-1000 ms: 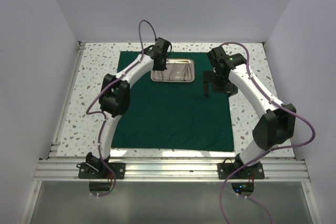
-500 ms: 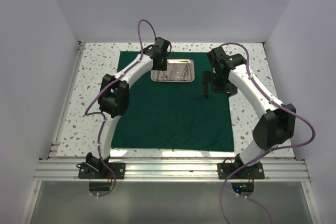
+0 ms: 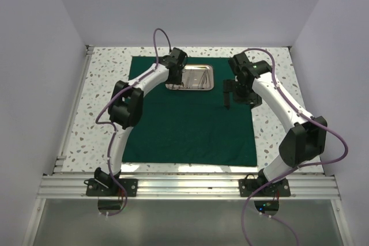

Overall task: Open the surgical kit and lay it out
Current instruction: Pick up the medical item from the container.

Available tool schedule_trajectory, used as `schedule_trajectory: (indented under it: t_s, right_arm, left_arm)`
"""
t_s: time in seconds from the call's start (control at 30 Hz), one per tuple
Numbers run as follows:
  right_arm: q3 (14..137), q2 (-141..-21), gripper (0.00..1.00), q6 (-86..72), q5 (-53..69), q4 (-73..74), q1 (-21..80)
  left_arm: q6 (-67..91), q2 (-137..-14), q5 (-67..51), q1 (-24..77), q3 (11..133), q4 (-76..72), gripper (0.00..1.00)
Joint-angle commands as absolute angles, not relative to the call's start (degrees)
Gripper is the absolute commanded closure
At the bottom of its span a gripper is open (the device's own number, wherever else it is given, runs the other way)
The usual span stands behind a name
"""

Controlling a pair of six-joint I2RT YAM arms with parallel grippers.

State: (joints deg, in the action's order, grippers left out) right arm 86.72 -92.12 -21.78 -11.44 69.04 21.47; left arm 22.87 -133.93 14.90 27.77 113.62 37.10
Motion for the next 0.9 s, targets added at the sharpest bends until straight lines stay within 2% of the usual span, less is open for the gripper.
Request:
schedule_trajectory:
  t_s: [0.0,0.17,0.27,0.37,0.4,0.57,0.7,0.87]
  right_arm:
    - [87.0,-90.5,0.01,-21.5,-12.1,70.0,21.5]
    - [87.0,-90.8,0.01,-21.8,-12.1,70.2,21.5]
    - [87.1,-90.7,0.01,-22.0,-12.5,70.3,21.5]
    - [87.4,-91.0,0.01,-21.8,-12.9,70.7,21.6]
    - [87.5,-91.1,0.01,-21.8,-13.2,70.8,21.5]
    - [88.3,-91.4,0.01,-21.8,-13.4,71.0,21.5]
    - [88.3,-91.6,0.01,-22.0,-13.2,70.8,21.6]
    - [87.9,-91.4,0.01,-22.1,-12.8,70.5,21.6]
  left_arm:
    - [21.4,-134.5,16.1,27.4,112.2,34.6,0.53]
    - [21.3,-135.4,15.6,27.3,111.1,33.9,0.54]
    - [21.1,-136.6,14.4,27.2,111.0,33.5,0.58]
    - [21.4,-137.7,12.7,27.0,111.3,33.2,0.67]
    - [21.5,-138.2,12.5,26.7,111.4,33.2,0.74]
    - [21.4,-139.7,11.8,26.1,112.6,33.7,0.82]
    - [21.4,-140.5,11.3,25.5,112.9,34.1,1.00]
    - [20.6,-138.3,10.2,25.5,113.1,33.1,1.00]
